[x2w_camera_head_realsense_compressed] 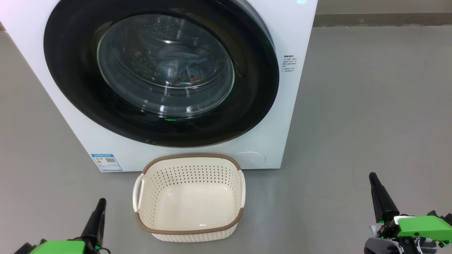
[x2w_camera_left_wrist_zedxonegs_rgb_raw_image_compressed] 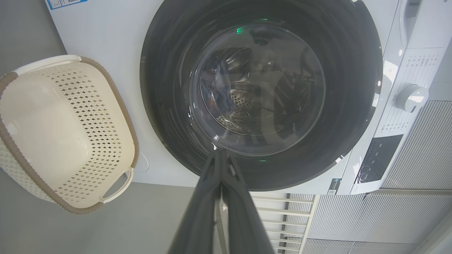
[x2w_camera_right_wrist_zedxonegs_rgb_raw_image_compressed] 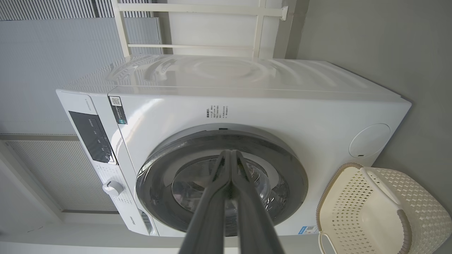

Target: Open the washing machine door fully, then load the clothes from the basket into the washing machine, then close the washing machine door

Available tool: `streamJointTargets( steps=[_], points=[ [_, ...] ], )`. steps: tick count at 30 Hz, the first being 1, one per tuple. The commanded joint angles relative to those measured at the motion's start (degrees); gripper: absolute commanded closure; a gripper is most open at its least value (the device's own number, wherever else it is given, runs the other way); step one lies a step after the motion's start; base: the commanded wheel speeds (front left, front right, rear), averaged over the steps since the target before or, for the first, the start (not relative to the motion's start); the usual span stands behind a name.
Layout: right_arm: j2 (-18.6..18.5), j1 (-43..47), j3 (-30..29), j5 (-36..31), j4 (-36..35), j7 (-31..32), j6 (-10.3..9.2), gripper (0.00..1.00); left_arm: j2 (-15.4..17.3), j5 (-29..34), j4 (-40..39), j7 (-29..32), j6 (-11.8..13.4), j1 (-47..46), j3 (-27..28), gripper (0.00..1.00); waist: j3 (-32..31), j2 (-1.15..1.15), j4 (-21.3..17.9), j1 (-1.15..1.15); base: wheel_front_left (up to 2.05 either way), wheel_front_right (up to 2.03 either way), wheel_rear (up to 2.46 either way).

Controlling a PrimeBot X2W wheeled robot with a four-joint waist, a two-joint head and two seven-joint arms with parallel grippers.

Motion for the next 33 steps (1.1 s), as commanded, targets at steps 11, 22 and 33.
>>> streamJointTargets(
  steps=[11, 22, 33],
  points=[
    [-0.09, -0.74, 1.29, 0.15, -1.71, 0.40, 0.09, 1.00, 0.74, -0.46, -0.97, 0.18, -0.12, -2.76, 2.00, 1.00, 0.00, 0.00, 0.00, 0.00, 0.00, 0.00, 0.00],
    [-0.08, -0.74, 1.28, 0.13, -1.70, 0.41, 0.09, 1.00, 0.74, -0.45, -0.97, 0.18, -0.13, -2.76, 2.00, 1.00, 0.00, 0.00, 0.00, 0.00, 0.00, 0.00, 0.00],
    [-0.07, -0.75, 1.26, 0.12, -1.70, 0.42, 0.09, 1.00, 0.74, -0.45, -0.96, 0.18, -0.13, -2.77, 2.00, 1.00, 0.00, 0.00, 0.00, 0.00, 0.00, 0.00, 0.00]
  ],
)
